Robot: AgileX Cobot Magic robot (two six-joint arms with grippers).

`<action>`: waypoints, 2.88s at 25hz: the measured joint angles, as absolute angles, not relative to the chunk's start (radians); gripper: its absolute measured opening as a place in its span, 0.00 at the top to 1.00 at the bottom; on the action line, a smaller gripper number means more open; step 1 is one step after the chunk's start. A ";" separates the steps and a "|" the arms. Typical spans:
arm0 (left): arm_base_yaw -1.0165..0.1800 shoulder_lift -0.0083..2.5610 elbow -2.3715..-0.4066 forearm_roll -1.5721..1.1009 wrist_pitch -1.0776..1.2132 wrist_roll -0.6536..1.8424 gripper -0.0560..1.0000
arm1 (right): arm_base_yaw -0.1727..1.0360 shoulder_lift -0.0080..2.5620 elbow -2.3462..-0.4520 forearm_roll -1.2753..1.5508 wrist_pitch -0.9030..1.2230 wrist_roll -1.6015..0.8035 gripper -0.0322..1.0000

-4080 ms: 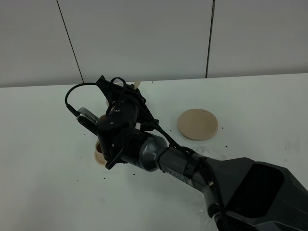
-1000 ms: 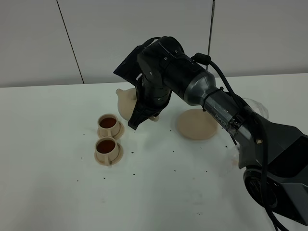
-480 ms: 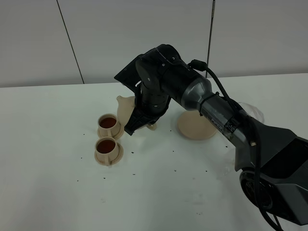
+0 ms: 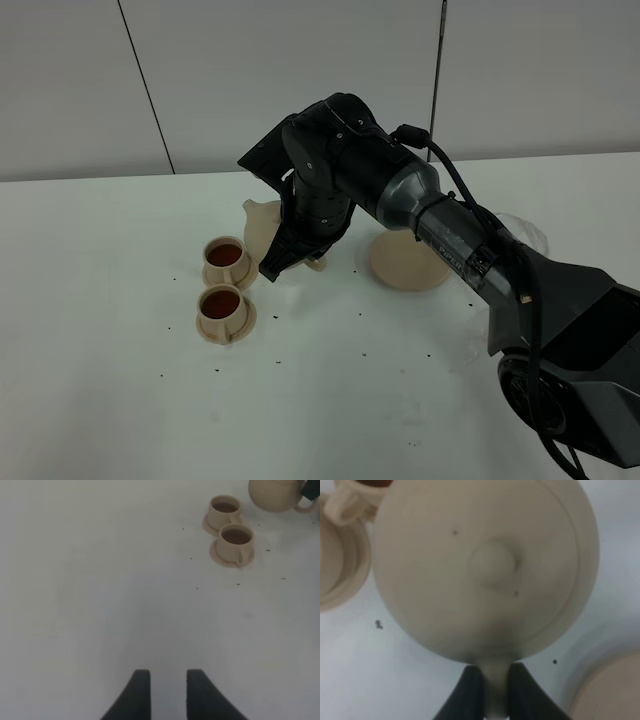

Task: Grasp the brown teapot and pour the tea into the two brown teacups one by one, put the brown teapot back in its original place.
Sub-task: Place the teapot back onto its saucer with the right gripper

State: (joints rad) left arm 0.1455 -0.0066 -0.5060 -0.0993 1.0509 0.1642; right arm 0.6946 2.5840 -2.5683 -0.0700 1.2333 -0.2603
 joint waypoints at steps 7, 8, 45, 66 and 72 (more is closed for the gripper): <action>0.145 -0.007 -0.506 -0.099 1.051 0.164 0.71 | 0.695 2.582 -2.568 -0.065 1.232 -0.236 0.88; 0.145 -0.007 -0.506 -0.099 1.051 0.164 0.71 | 0.695 2.581 -2.568 -0.060 1.232 -0.235 0.88; 0.145 -0.007 -0.506 -0.099 1.051 0.164 0.71 | 0.715 2.552 -2.492 -0.063 1.232 -0.212 0.88; 0.145 -0.007 -0.506 -0.098 1.051 0.164 0.71 | 0.533 2.350 -2.256 -0.075 1.229 -0.140 0.88; 0.145 -0.007 -0.506 -0.098 1.051 0.164 0.71 | 0.414 2.288 -2.151 0.055 1.228 -0.137 0.88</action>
State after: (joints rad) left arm 0.1455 -0.0066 -0.5060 -0.0984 1.0509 0.1642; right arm 0.4137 2.2883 -2.1511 0.0552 1.2281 -0.1367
